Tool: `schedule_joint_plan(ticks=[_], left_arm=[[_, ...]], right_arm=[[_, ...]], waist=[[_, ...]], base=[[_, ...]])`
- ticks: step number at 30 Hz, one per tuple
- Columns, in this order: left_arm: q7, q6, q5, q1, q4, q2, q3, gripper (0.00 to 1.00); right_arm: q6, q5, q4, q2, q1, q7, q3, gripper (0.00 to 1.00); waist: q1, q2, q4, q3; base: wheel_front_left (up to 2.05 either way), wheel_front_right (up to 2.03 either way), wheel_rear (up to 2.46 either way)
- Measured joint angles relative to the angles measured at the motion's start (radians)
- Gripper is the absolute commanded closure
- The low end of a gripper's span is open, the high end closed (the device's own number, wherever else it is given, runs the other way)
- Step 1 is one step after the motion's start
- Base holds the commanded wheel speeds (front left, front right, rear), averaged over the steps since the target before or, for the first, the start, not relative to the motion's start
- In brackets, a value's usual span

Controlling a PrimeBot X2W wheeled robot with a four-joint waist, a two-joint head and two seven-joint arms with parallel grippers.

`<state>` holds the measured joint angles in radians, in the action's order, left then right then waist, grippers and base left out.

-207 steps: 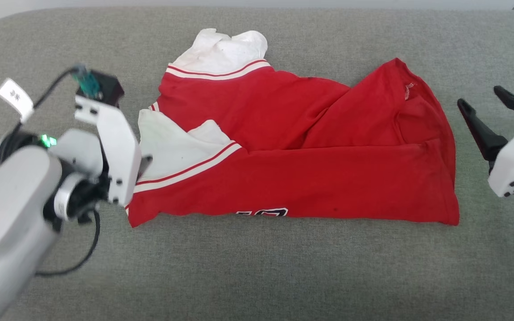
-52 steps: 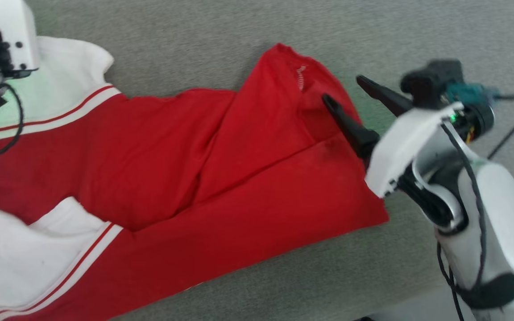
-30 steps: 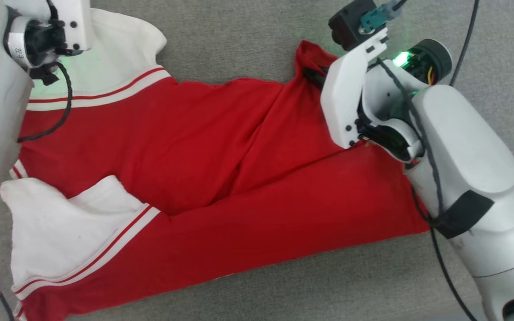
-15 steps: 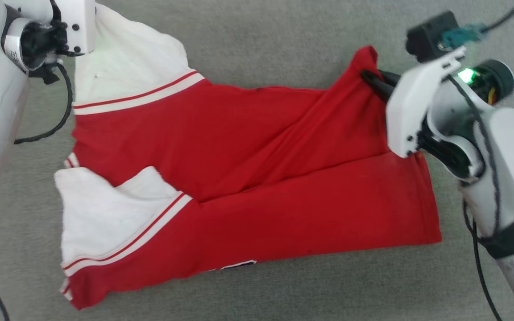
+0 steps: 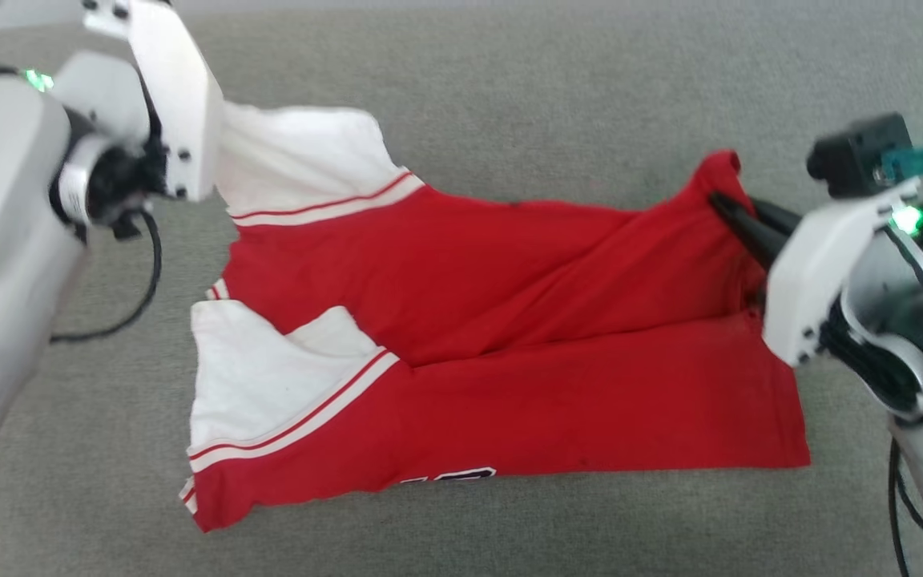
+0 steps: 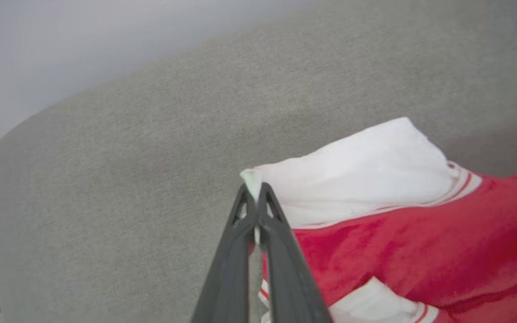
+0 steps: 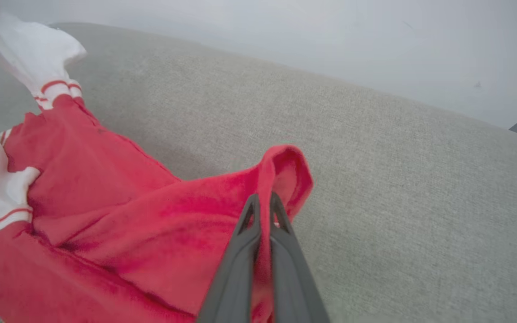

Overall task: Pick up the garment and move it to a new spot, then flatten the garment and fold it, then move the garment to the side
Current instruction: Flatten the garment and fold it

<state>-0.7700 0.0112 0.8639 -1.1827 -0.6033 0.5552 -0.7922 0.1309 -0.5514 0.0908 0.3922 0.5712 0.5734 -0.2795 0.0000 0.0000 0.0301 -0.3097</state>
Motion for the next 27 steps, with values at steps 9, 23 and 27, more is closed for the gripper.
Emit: schedule_joint_plan(ticks=[9,23,27], left_arm=[[-0.133,0.212,0.012,0.213,0.456,0.171,-0.010,1.00],[-0.167,0.470,0.089,0.581,0.848,0.327,-0.018,1.00],[-0.132,0.464,0.120,0.639,0.814,0.293,-0.030,1.00]], right_arm=[[0.000,-0.027,-0.196,0.072,-0.185,0.035,0.060,1.00],[0.000,-0.065,-0.303,0.099,-0.460,0.062,0.152,1.00],[0.000,-0.061,-0.260,0.086,-0.486,0.069,0.147,1.00]], waist=[[0.0001,0.0001,-0.033,0.035],[0.0000,0.0000,-0.041,0.033],[0.0000,0.0000,-0.037,0.029]], base=[[0.00,0.00,0.00],[0.00,0.00,0.00],[0.00,0.00,0.00]])
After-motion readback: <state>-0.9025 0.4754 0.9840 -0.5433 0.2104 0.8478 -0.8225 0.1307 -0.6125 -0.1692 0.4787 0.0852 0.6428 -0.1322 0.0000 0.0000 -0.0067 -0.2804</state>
